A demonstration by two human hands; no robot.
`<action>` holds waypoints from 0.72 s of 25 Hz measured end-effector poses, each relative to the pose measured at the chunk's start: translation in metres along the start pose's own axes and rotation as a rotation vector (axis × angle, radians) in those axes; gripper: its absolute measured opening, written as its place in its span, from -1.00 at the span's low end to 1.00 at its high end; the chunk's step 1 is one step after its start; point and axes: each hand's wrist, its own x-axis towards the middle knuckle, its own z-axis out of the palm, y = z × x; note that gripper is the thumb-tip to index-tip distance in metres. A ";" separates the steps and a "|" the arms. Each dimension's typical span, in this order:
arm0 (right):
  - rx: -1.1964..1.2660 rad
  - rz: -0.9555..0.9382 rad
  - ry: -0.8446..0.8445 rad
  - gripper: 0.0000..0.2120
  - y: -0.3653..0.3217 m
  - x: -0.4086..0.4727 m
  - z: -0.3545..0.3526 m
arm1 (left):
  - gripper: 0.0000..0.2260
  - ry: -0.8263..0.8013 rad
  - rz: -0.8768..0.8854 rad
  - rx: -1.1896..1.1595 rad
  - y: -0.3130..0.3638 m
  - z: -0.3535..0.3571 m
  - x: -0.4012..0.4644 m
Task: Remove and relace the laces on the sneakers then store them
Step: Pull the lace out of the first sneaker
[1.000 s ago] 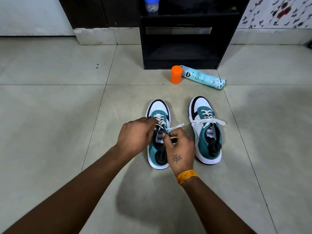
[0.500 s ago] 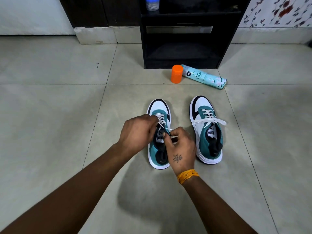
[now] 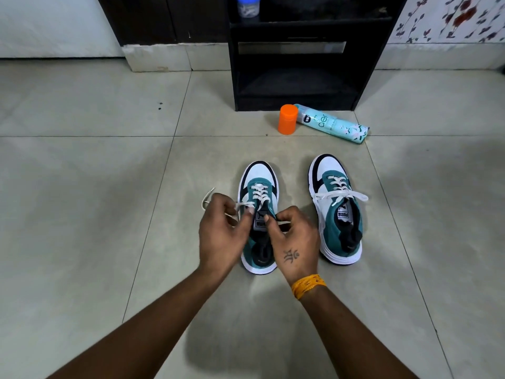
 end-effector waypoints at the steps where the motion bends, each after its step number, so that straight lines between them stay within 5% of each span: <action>1: 0.016 0.012 -0.019 -0.79 -0.001 0.000 -0.002 | -0.74 -0.034 0.078 0.042 -0.002 0.004 -0.003; 4: 0.009 -0.003 -0.089 -0.89 -0.006 0.010 -0.009 | -0.81 -0.045 0.156 0.077 -0.010 0.006 -0.002; 9: -0.294 -0.447 -0.353 -0.69 -0.015 0.045 -0.013 | -0.87 0.015 0.206 0.088 -0.017 0.007 -0.009; 12: -0.320 -0.530 -0.381 -0.80 -0.016 0.057 -0.009 | -0.86 0.049 0.163 0.055 -0.019 0.010 -0.013; 13: -0.316 -0.466 -0.355 -0.81 -0.012 0.057 -0.006 | -0.85 0.062 0.148 0.041 -0.019 0.012 -0.015; 16: 0.039 0.142 -0.270 -0.75 -0.008 0.054 0.004 | -0.83 0.077 0.139 0.025 -0.016 0.016 -0.017; 18: 0.120 0.218 -0.252 -0.85 -0.011 0.046 0.004 | -0.82 0.074 0.142 0.019 -0.016 0.018 -0.018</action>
